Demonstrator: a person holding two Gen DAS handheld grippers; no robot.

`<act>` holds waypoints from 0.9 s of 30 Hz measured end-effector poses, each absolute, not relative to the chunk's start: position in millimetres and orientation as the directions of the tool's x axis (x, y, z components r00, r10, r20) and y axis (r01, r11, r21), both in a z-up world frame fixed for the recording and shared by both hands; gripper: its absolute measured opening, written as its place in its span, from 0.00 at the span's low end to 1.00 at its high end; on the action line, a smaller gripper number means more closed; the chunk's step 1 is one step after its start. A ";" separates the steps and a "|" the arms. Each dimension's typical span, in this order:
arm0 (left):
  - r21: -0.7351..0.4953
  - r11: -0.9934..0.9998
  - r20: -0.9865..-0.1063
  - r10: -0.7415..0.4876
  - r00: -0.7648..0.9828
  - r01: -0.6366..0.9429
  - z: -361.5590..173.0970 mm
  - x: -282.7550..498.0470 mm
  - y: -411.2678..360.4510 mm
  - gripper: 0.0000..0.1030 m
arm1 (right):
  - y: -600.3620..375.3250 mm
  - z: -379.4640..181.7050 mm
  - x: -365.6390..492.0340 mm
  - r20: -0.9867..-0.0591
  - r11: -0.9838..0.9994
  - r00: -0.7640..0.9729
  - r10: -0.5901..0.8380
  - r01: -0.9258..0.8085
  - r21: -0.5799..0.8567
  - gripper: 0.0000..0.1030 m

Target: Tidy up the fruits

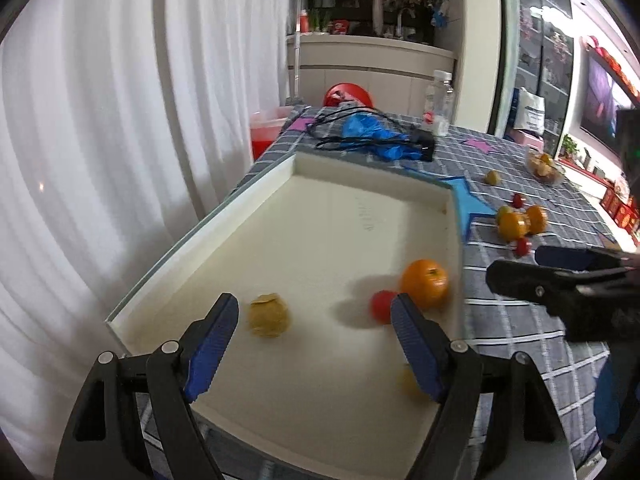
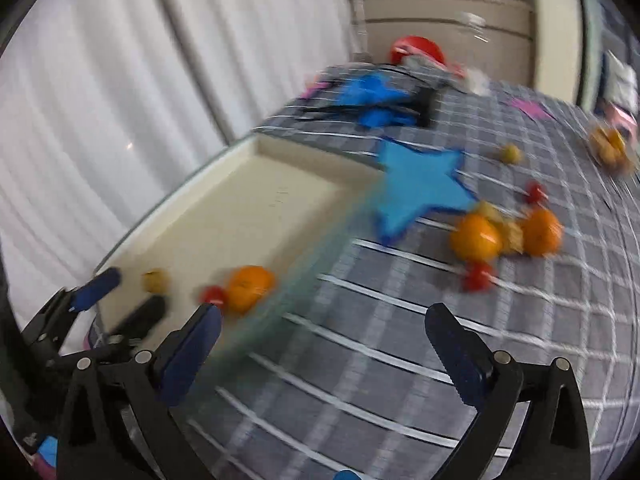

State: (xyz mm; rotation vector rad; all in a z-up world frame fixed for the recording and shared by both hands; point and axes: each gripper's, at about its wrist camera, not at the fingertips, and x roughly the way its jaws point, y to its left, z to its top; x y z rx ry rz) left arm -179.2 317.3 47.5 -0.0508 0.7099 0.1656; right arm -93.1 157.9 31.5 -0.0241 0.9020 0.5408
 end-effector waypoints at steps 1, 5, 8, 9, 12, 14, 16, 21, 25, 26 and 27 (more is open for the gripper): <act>0.013 0.988 -0.651 0.123 0.749 -0.151 50.3 -179.2 309.2 0.80 | 142.5 28.7 -89.4 -0.753 0.879 0.501 0.427 -0.424 0.217 0.99; 0.036 0.995 -0.651 0.093 0.753 -0.092 55.9 -175.9 279.4 0.81 | 86.7 18.6 -77.7 -0.776 0.922 0.510 0.373 -0.296 0.248 0.99; 0.055 0.998 -0.657 0.069 0.751 -0.043 56.8 -171.5 254.3 0.82 | 42.3 12.2 -70.3 -0.792 0.949 0.524 0.313 -0.194 0.247 0.99; 0.061 0.998 -0.659 0.061 0.749 -0.027 57.0 -170.2 245.9 0.82 | 24.9 9.9 -67.2 -0.798 0.958 0.530 0.287 -0.155 0.241 0.99; 0.079 0.997 -0.671 0.041 0.740 0.016 55.5 -164.1 222.6 0.82 | -13.0 7.8 -67.6 -0.795 0.971 0.559 0.233 -0.090 0.221 0.99; 0.085 0.996 -0.682 0.029 0.731 0.040 54.2 -158.3 208.9 0.82 | -30.0 8.8 -69.2 -0.805 0.990 0.578 0.131 -0.035 0.136 0.99; 0.086 0.994 -0.693 0.016 0.721 0.062 53.1 -151.8 195.7 0.82 | -45.5 8.0 -71.4 -0.804 0.998 0.593 0.052 0.005 0.069 0.99; 0.076 0.993 -0.718 -0.009 0.696 0.092 51.3 -133.2 171.6 0.82 | -68.1 -1.0 -74.6 -0.803 0.999 0.595 -0.041 0.050 -0.015 1.00; 0.047 0.993 -0.753 -0.036 0.657 0.109 49.1 -112.2 156.9 0.82 | -69.7 0.3 -74.6 -0.801 0.999 0.597 -0.045 0.046 -0.022 1.00; 0.037 0.993 -0.761 -0.046 0.647 0.114 48.0 -105.7 153.2 0.82 | -71.1 0.6 -77.5 -0.800 0.999 0.598 -0.043 0.046 -0.019 1.00; 0.034 0.993 -0.766 -0.049 0.641 0.116 47.2 -101.6 151.0 0.82 | -71.2 0.6 -77.3 -0.800 0.999 0.598 -0.041 0.046 -0.017 1.00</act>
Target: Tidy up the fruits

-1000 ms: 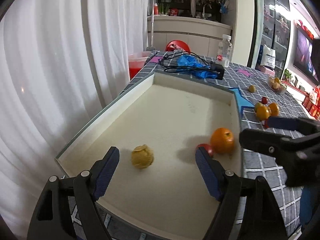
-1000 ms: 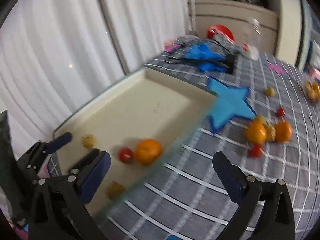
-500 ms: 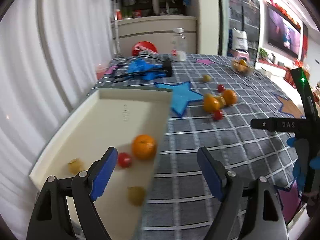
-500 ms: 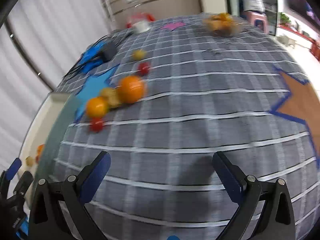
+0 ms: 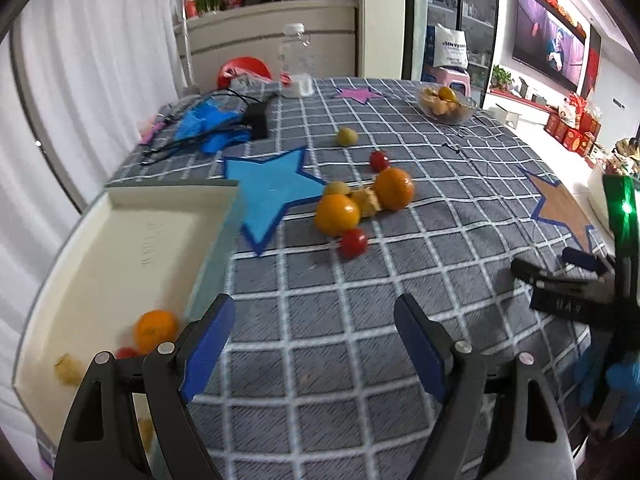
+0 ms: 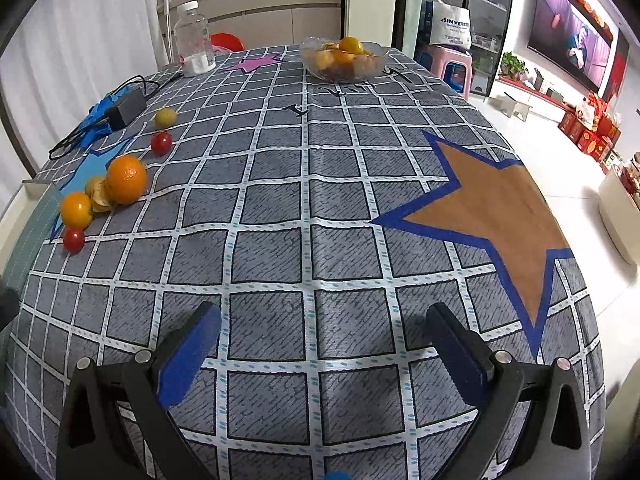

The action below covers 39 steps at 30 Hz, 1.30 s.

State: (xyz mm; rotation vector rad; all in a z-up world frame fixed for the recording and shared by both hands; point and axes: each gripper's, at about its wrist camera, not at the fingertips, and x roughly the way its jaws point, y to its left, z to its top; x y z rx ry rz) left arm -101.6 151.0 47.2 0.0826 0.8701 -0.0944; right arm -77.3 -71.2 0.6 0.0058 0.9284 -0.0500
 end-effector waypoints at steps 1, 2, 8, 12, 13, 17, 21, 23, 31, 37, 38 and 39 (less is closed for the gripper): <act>0.036 0.992 -0.771 -0.048 0.635 0.120 45.4 -95.6 147.6 0.82 | -69.5 -0.8 -75.4 -0.801 0.999 0.598 -0.040 0.046 -0.016 1.00; 0.047 0.991 -0.775 -0.041 0.630 0.122 43.3 -89.5 143.6 0.82 | -68.3 -1.9 -73.7 -0.801 0.999 0.597 -0.041 0.046 -0.017 1.00; 0.096 0.989 -0.796 0.010 0.606 0.110 27.6 -49.1 126.0 0.82 | -68.1 -2.0 -74.1 -0.801 0.999 0.598 -0.035 0.044 -0.011 1.00; 0.095 0.991 -0.795 0.017 0.606 0.097 27.9 -28.4 123.2 0.82 | -68.0 -2.0 -74.1 -0.801 0.999 0.598 -0.035 0.045 -0.011 1.00; 0.092 0.991 -0.801 0.018 0.599 0.094 27.0 -23.3 123.4 0.82 | -67.9 -2.0 -74.1 -0.801 0.999 0.597 -0.036 0.044 -0.012 1.00; 0.076 0.993 -0.824 0.012 0.566 0.090 21.8 -9.0 124.9 0.66 | -68.3 -1.8 -74.0 -0.801 0.999 0.597 -0.036 0.045 -0.011 1.00; 0.001 0.995 -0.849 -0.049 0.527 0.095 15.3 -3.9 130.7 0.40 | -68.2 -1.9 -74.0 -0.801 0.999 0.598 -0.035 0.045 -0.011 1.00; -0.012 0.995 -0.849 -0.060 0.525 0.095 16.8 -6.2 133.6 0.40 | -68.2 -2.0 -73.9 -0.801 0.999 0.597 -0.035 0.045 -0.011 1.00; -0.055 0.986 -0.828 -0.132 0.546 0.155 20.7 -49.2 126.4 0.40 | -68.4 -1.8 -73.7 -0.801 0.999 0.597 -0.035 0.045 -0.010 1.00; -0.067 0.967 -0.818 -0.195 0.540 0.247 16.9 -87.2 98.7 0.39 | -68.4 -1.9 -73.5 -0.801 0.999 0.597 -0.035 0.046 -0.010 1.00; -0.072 0.964 -0.816 -0.205 0.541 0.257 17.2 -91.7 96.1 0.39 | -68.7 -1.7 -73.5 -0.801 0.999 0.597 -0.035 0.046 -0.010 1.00; -0.078 0.961 -0.814 -0.214 0.540 0.264 17.5 -95.2 93.8 0.39 | -68.4 -1.9 -73.5 -0.801 0.999 0.597 -0.035 0.046 -0.010 1.00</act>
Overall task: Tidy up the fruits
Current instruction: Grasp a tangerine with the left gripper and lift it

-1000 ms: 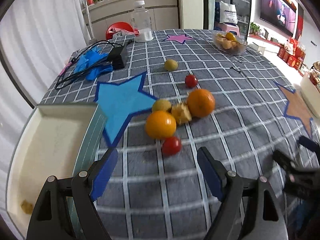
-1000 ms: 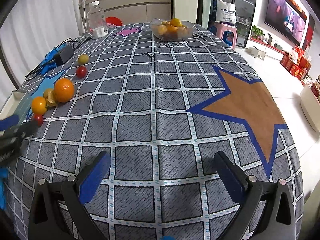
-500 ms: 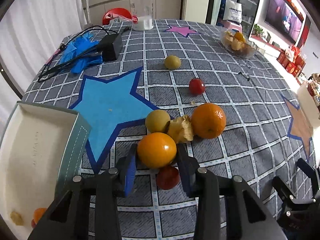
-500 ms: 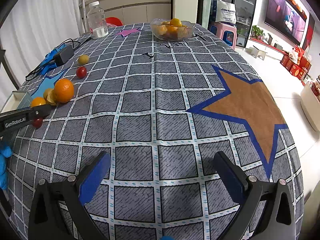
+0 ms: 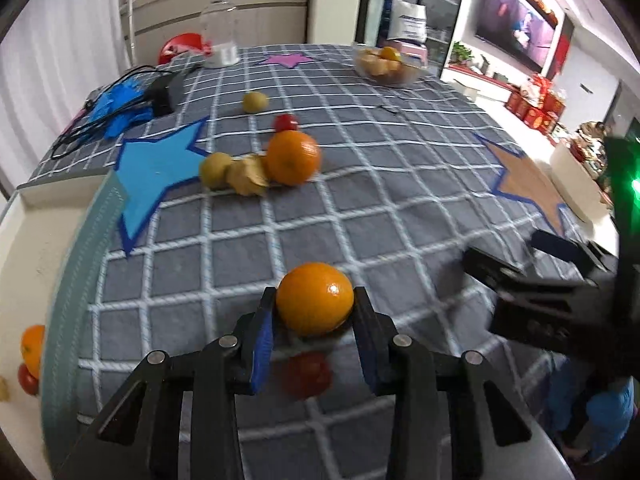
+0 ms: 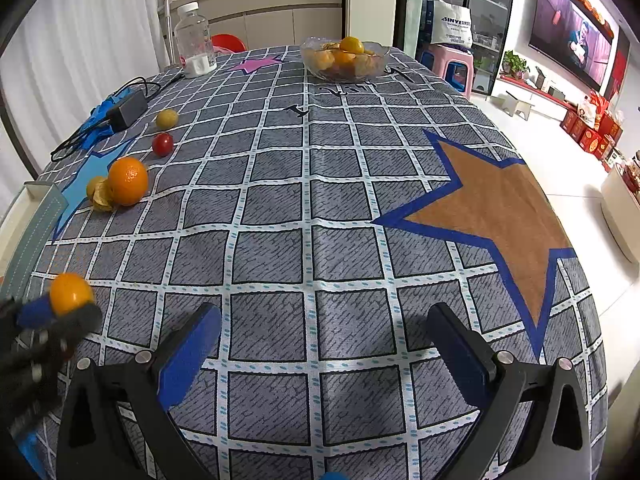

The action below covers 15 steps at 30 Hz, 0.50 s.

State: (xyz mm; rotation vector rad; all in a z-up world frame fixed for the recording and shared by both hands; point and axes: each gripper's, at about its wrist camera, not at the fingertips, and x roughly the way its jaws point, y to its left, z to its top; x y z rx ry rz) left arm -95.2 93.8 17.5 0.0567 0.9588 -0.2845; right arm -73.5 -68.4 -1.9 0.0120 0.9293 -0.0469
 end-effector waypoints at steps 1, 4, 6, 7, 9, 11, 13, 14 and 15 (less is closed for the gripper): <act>-0.085 0.960 -0.811 -0.223 0.541 0.269 18.2 -98.3 92.7 0.39 | -68.3 -2.0 -73.5 -0.801 0.999 0.597 -0.035 0.046 -0.010 1.00; -0.086 0.965 -0.786 -0.218 0.578 0.246 25.9 -105.7 99.5 0.39 | -68.4 -2.0 -73.4 -0.801 0.999 0.597 -0.035 0.046 -0.010 1.00; -0.088 0.971 -0.768 -0.208 0.606 0.222 32.6 -108.9 109.8 0.39 | -68.4 -2.0 -73.3 -0.801 0.999 0.597 -0.036 0.046 -0.010 1.00; -0.085 0.974 -0.759 -0.199 0.620 0.209 35.8 -111.3 116.7 0.39 | -68.4 -2.0 -73.3 -0.801 0.999 0.597 -0.036 0.046 -0.010 1.00; -0.070 0.980 -0.748 -0.175 0.640 0.187 38.4 -116.2 129.5 0.39 | -68.9 -1.7 -73.2 -0.801 0.999 0.597 -0.036 0.046 -0.010 1.00; -0.045 0.985 -0.750 -0.142 0.646 0.165 35.4 -122.6 140.4 0.39 | -69.0 -1.6 -73.2 -0.801 0.999 0.597 -0.036 0.046 -0.010 1.00; -0.015 0.989 -0.757 -0.106 0.645 0.146 28.0 -129.9 146.6 0.39 | -68.9 -1.5 -73.1 -0.801 0.999 0.597 -0.036 0.047 -0.011 1.00; -0.001 0.990 -0.760 -0.091 0.644 0.138 23.4 -133.4 149.9 0.39 | -68.8 -1.5 -73.0 -0.802 0.999 0.597 -0.037 0.047 -0.011 1.00; 0.006 0.991 -0.761 -0.081 0.644 0.132 19.8 -136.1 152.5 0.39 | -68.9 -1.4 -73.0 -0.802 0.999 0.597 -0.037 0.047 -0.011 1.00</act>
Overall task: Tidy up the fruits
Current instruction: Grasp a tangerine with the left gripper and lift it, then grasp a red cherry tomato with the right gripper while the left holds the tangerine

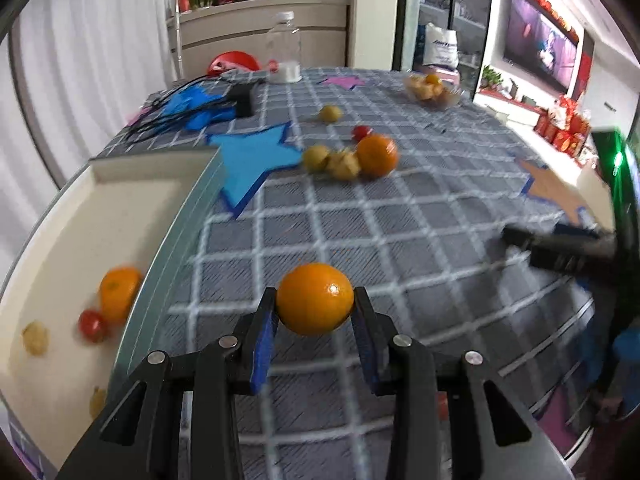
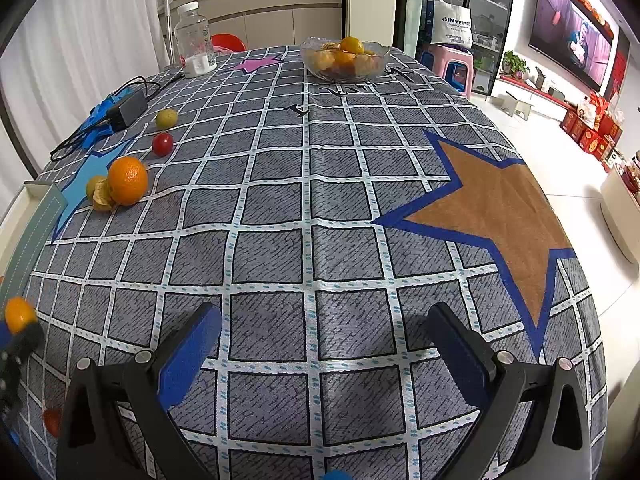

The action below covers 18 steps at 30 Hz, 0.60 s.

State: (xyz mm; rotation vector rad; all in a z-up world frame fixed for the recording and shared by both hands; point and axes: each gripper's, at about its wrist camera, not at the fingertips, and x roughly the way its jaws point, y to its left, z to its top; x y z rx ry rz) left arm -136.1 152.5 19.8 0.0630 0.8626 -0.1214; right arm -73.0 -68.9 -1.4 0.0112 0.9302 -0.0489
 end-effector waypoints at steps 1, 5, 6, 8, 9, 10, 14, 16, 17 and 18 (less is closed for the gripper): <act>0.011 0.992 -0.764 -0.072 0.641 0.125 14.1 -138.0 155.7 0.39 | -68.1 -2.1 -73.7 -0.802 0.999 0.596 -0.038 0.046 -0.013 1.00; 0.012 0.993 -0.741 -0.069 0.668 0.115 10.5 -144.8 160.1 0.39 | -67.5 -2.2 -72.7 -0.803 0.999 0.595 -0.040 0.046 -0.016 1.00; 0.020 0.993 -0.736 -0.065 0.673 0.117 10.0 -145.7 159.1 0.39 | -67.6 -2.2 -72.7 -0.803 0.999 0.595 -0.040 0.046 -0.015 1.00; 0.042 0.991 -0.730 -0.055 0.681 0.124 9.9 -147.6 156.0 0.39 | -67.9 -2.1 -72.6 -0.803 0.999 0.594 -0.041 0.046 -0.017 1.00; 0.039 0.991 -0.729 -0.057 0.682 0.125 8.9 -147.7 156.9 0.39 | -67.9 -2.1 -72.6 -0.803 0.999 0.594 -0.040 0.046 -0.016 1.00; 0.030 0.992 -0.730 -0.064 0.680 0.126 8.7 -147.4 158.1 0.39 | -67.9 -2.1 -72.5 -0.803 0.999 0.594 -0.040 0.046 -0.015 1.00; 0.010 0.992 -0.731 -0.080 0.678 0.128 8.8 -146.4 161.3 0.39 | -67.7 -1.9 -72.6 -0.804 0.999 0.594 -0.040 0.046 -0.015 1.00; 0.011 0.992 -0.730 -0.079 0.679 0.127 8.6 -146.9 162.1 0.39 | -65.4 -0.5 -78.6 -0.805 1.000 0.593 -0.009 0.027 0.009 1.00; 0.007 0.992 -0.730 -0.082 0.678 0.128 8.7 -146.9 162.3 0.39 | -62.7 1.6 -85.8 -0.799 0.999 0.600 0.043 -0.002 0.052 1.00; 0.000 0.992 -0.729 -0.087 0.678 0.127 8.8 -147.3 163.0 0.39 | -57.9 4.7 -97.1 -0.781 0.990 0.609 0.135 -0.057 0.127 1.00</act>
